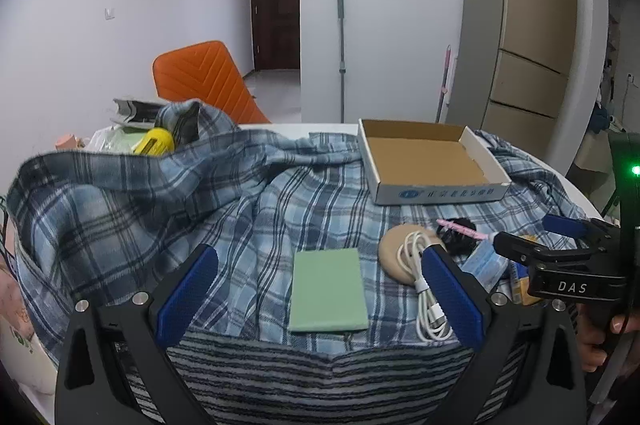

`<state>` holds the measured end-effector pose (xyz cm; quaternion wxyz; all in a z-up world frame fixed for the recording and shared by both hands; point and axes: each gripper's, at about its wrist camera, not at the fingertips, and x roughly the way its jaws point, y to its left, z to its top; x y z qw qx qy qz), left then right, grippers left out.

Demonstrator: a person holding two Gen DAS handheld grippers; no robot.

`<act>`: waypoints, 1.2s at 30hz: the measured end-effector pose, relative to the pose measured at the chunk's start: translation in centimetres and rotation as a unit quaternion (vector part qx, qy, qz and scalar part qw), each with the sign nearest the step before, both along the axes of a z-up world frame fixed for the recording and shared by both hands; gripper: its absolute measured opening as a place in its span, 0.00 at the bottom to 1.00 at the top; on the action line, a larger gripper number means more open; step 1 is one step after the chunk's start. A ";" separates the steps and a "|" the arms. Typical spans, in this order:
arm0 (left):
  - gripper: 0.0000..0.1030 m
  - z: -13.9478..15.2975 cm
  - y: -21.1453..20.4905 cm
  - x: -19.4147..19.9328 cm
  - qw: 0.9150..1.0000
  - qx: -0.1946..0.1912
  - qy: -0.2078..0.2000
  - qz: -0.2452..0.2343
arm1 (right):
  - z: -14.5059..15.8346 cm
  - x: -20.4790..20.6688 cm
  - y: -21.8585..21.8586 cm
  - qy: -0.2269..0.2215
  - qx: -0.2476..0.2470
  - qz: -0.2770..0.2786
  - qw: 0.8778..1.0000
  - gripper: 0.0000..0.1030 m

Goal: Organize soft objects
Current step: 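Move both tools toward the items in front of the box, then grasp the blue wet-wipe packet with the right gripper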

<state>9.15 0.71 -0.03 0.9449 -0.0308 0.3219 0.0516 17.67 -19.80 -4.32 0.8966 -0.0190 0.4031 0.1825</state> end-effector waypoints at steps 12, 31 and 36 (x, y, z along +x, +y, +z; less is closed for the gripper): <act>1.00 -1.6 0.6 0.7 1.000 -0.011 0.019 -0.001 | -3.0 1.2 2.6 0.053 -0.028 0.022 0.998 0.73; 1.00 -2.1 -0.3 1.3 0.999 0.009 0.037 -0.016 | -3.8 1.3 -0.4 0.110 0.033 -0.001 0.993 0.64; 1.00 -2.4 0.0 1.3 0.999 0.007 0.043 -0.010 | -4.4 0.9 0.5 0.103 0.011 -0.001 0.995 0.69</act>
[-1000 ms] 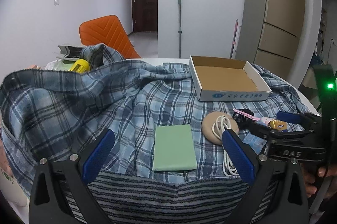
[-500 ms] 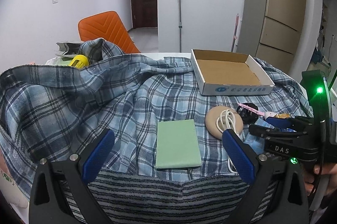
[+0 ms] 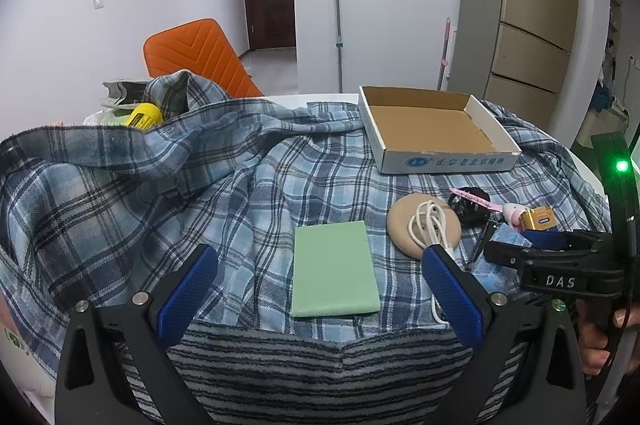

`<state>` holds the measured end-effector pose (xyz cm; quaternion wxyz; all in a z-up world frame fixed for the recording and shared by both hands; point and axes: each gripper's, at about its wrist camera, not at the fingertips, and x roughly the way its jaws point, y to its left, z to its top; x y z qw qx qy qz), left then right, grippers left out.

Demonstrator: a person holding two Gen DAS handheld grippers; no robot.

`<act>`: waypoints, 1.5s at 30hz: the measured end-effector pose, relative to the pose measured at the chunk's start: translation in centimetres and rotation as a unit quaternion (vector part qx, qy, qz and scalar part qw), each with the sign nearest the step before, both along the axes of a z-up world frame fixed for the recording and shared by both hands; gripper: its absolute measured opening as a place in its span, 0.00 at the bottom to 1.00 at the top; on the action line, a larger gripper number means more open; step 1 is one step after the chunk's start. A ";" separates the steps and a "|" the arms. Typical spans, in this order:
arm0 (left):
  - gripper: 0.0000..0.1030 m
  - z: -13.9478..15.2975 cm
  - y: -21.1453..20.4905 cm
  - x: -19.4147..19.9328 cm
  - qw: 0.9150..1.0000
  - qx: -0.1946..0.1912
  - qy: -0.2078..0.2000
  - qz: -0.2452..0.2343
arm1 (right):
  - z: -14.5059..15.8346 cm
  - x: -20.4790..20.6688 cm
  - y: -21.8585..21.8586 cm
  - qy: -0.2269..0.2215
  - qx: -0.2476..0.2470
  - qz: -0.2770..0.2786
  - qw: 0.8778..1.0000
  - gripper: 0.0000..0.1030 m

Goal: Organize soft objects
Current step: 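Grasp the blue wet-wipe packet with the right gripper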

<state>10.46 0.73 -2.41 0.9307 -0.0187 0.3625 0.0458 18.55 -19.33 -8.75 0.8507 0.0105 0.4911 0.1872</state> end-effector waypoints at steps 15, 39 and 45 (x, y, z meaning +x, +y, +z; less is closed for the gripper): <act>1.00 0.3 -0.1 0.2 0.999 -0.040 -0.010 -0.014 | 0.8 -3.2 0.5 -0.066 -0.001 -0.011 0.998 0.32; 0.66 -4.5 -5.8 6.6 0.993 -0.059 0.047 -0.094 | 4.3 -2.2 -5.3 -0.227 -0.032 -0.065 0.971 0.28; 0.55 -6.7 -5.8 7.4 0.984 -0.098 0.094 -0.116 | 3.8 -1.9 -5.3 -0.217 -0.035 -0.063 0.974 0.28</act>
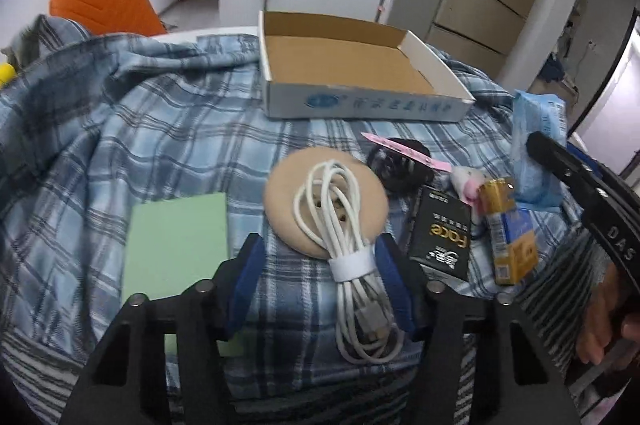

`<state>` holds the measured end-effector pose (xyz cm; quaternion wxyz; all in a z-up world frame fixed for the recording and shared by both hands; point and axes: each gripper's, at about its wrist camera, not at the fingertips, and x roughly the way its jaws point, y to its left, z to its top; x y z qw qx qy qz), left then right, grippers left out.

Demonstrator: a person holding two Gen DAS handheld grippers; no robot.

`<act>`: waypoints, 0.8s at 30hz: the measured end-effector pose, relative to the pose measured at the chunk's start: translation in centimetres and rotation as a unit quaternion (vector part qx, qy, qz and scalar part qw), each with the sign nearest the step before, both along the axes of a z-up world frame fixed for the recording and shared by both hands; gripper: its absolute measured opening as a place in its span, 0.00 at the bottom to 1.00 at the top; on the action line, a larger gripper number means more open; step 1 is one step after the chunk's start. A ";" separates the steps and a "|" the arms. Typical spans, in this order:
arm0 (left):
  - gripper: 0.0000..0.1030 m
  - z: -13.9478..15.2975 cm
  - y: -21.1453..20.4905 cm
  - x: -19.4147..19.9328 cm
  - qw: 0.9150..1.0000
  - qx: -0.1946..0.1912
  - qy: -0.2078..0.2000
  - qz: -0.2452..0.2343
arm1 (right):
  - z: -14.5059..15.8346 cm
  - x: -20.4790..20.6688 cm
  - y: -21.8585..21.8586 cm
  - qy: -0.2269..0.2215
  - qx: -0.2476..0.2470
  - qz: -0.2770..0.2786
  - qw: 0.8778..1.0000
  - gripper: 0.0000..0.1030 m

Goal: Organize soft objects
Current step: 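Grasp the blue wet-wipe packet with the right gripper, then grasp the white coiled cable with the left gripper, then lower the cable into the box with the left gripper while the right lowers the wipes in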

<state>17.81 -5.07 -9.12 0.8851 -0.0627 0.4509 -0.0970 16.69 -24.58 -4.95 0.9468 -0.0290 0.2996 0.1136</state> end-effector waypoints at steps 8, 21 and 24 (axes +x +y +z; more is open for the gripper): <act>0.28 -0.4 -0.8 -0.1 0.999 -0.010 0.005 -0.031 | -0.2 0.0 0.3 0.002 -0.008 0.005 1.000 0.28; 0.19 5.5 0.3 -5.3 0.976 0.000 -0.218 0.004 | 0.9 -1.7 0.2 -0.053 0.011 0.018 0.998 0.28; 0.19 7.3 0.8 -6.0 0.970 -0.010 -0.241 0.020 | 1.8 -2.2 -0.1 -0.065 0.022 0.016 0.998 0.28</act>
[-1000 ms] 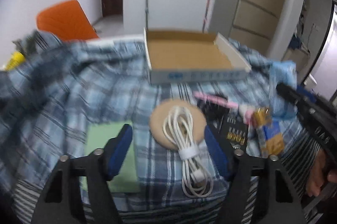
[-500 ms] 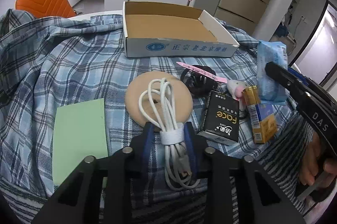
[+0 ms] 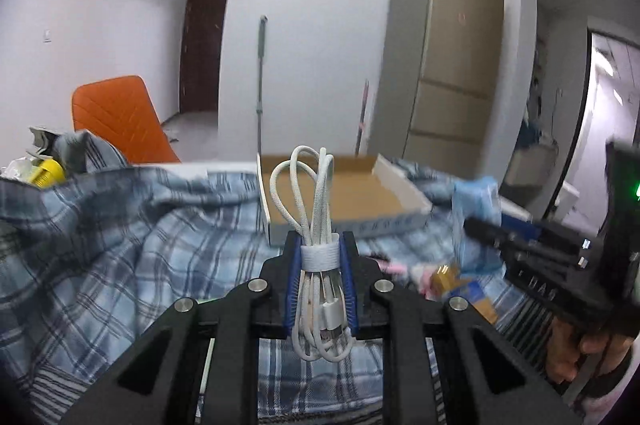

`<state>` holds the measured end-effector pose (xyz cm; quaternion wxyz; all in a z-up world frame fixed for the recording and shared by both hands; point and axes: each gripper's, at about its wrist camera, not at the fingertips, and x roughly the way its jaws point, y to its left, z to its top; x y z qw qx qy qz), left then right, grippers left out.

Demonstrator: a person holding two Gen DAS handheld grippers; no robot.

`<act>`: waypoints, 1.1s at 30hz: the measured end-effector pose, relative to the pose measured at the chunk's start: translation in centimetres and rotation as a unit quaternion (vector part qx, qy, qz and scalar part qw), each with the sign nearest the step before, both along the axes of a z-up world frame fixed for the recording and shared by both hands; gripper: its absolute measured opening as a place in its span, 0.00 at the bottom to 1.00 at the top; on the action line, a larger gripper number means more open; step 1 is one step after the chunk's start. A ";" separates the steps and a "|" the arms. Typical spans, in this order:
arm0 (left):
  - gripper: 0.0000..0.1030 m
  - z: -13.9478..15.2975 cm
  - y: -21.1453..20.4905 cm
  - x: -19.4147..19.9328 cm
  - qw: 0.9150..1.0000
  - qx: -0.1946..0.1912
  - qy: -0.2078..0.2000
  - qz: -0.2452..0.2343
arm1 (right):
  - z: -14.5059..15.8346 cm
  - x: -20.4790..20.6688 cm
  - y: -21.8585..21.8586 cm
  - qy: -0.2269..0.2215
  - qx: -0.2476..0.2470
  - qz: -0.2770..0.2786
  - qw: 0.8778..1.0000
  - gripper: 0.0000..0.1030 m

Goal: Organize soft objects
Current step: 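Lower the cable into the box with the left gripper while the right lowers the wipes in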

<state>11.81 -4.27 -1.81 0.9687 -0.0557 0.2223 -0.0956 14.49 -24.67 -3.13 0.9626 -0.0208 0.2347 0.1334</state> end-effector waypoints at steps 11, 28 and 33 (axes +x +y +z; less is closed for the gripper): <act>0.19 11.1 -1.1 -1.0 0.996 0.012 -0.081 0.038 | 11.0 0.1 -0.8 -0.074 0.044 -0.005 0.996 0.28; 0.19 21.5 -1.9 5.6 0.984 -0.027 -0.174 0.035 | 20.8 6.3 -0.7 -0.165 0.063 -0.037 0.984 0.28; 0.19 19.6 -1.8 9.6 0.989 -0.028 -0.139 0.029 | 19.4 8.8 -1.4 -0.155 0.056 -0.060 0.985 0.28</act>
